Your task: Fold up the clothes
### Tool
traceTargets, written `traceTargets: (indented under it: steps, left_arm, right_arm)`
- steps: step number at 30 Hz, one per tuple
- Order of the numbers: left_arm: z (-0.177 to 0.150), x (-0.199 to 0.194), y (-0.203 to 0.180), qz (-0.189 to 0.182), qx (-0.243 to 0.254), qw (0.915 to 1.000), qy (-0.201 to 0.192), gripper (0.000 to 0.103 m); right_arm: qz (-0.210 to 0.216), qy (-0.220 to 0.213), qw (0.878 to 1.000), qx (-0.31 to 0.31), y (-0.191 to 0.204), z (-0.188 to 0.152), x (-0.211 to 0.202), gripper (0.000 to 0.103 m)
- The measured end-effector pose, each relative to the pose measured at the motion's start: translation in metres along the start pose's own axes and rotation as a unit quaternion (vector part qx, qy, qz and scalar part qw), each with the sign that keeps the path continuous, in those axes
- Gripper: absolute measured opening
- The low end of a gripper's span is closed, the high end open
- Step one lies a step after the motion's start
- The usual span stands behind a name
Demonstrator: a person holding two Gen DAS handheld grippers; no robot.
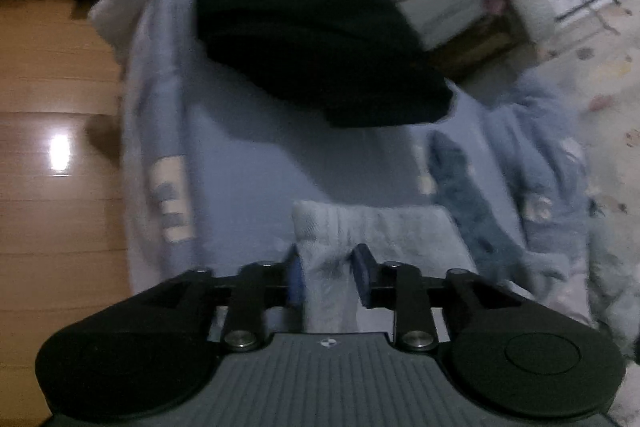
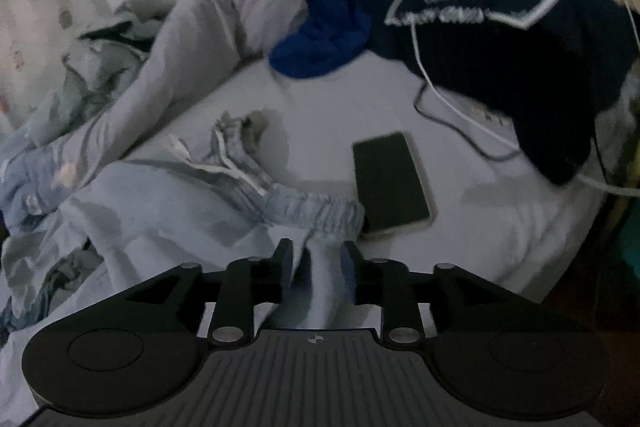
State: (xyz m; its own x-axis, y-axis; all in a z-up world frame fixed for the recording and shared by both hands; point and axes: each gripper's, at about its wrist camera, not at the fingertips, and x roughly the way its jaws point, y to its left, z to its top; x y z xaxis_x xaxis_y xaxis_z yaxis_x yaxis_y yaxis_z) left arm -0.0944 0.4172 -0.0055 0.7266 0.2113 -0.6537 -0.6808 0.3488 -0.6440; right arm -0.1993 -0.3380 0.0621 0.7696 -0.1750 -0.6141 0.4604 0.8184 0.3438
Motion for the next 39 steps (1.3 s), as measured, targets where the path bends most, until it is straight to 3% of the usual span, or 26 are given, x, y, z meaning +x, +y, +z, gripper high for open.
traceTargets:
  steps: [3,5,8,10,11,13,17,19,20,21,23,25,28,31,32,33,34,36,37,38,39]
  left_arm:
    - [0.005,-0.001,0.009,0.023,-0.003,0.9997,-0.005,0.044]
    - [0.011,-0.011,0.004,-0.01,0.009,0.9996,-0.023,0.045]
    - [0.023,-0.023,-0.023,-0.058,0.074,0.994,-0.057,0.063]
    - [0.031,-0.021,-0.042,-0.081,0.115,0.9884,-0.058,0.072]
    - [0.035,-0.016,-0.05,-0.093,0.134,0.9855,-0.048,0.077]
    - [0.039,-0.002,-0.068,-0.113,0.178,0.9773,-0.022,0.079]
    - [0.032,0.037,-0.095,-0.106,0.275,0.9547,0.04,0.08]
    - [0.021,0.058,-0.1,-0.097,0.315,0.9408,0.081,0.079]
    - [0.015,0.066,-0.101,-0.09,0.334,0.9333,0.098,0.074]
    - [0.01,0.067,-0.104,-0.097,0.352,0.9249,0.107,0.06]
    - [-0.004,0.055,-0.107,-0.139,0.415,0.8943,0.092,0.04]
    - [-0.014,0.031,-0.106,-0.219,0.468,0.8555,0.031,0.025]
    - [-0.022,0.002,-0.097,-0.323,0.485,0.8116,-0.041,0.023]
    - [-0.027,0.01,-0.094,-0.314,0.49,0.8121,-0.039,0.024]
    - [-0.024,0.019,-0.091,-0.3,0.489,0.8185,-0.021,0.025]
    - [-0.022,0.026,-0.09,-0.274,0.487,0.8294,-0.008,0.037]
    - [-0.019,0.038,-0.088,-0.233,0.476,0.8481,0.014,0.041]
    - [-0.009,0.05,-0.088,-0.206,0.454,0.8655,0.05,0.067]
    - [-0.005,0.053,-0.086,-0.197,0.443,0.8724,0.063,0.069]
    - [-0.006,0.049,-0.083,-0.212,0.44,0.8701,0.067,0.066]
    - [-0.009,0.043,-0.084,-0.231,0.444,0.8639,0.057,0.05]
  right_arm:
    - [0.008,-0.001,0.999,-0.032,0.018,0.002,-0.002,0.043]
    - [0.023,-0.001,0.998,-0.051,0.038,0.001,-0.003,0.047]
    - [0.059,0.001,0.994,-0.089,0.08,-0.003,-0.005,0.052]
    - [0.091,0.007,0.988,-0.121,0.115,-0.01,-0.005,0.055]
    - [0.109,0.012,0.985,-0.136,0.135,-0.014,-0.004,0.056]
    - [0.149,0.024,0.975,-0.163,0.178,-0.024,-0.004,0.058]
    - [0.22,0.054,0.951,-0.211,0.263,-0.051,-0.004,0.061]
    - [0.244,0.065,0.938,-0.236,0.302,-0.064,-0.004,0.061]
    - [0.254,0.068,0.932,-0.249,0.321,-0.07,-0.004,0.062]
    - [0.262,0.069,0.926,-0.262,0.338,-0.075,-0.005,0.062]
    - [0.273,0.069,0.917,-0.281,0.364,-0.082,-0.005,0.063]
    - [0.279,0.07,0.912,-0.294,0.382,-0.088,-0.003,0.064]
    - [0.279,0.083,0.91,-0.295,0.391,-0.096,0.005,0.064]
    - [0.27,0.103,0.912,-0.289,0.387,-0.107,0.016,0.064]
    - [0.267,0.11,0.913,-0.289,0.385,-0.11,0.019,0.064]
    - [0.266,0.115,0.912,-0.29,0.383,-0.113,0.022,0.064]
    - [0.264,0.121,0.912,-0.291,0.382,-0.117,0.025,0.064]
    - [0.261,0.131,0.91,-0.292,0.378,-0.124,0.03,0.064]
    - [0.264,0.136,0.908,-0.297,0.378,-0.128,0.033,0.064]
    - [0.268,0.14,0.903,-0.305,0.382,-0.132,0.037,0.064]
    - [0.272,0.142,0.898,-0.314,0.386,-0.135,0.038,0.064]
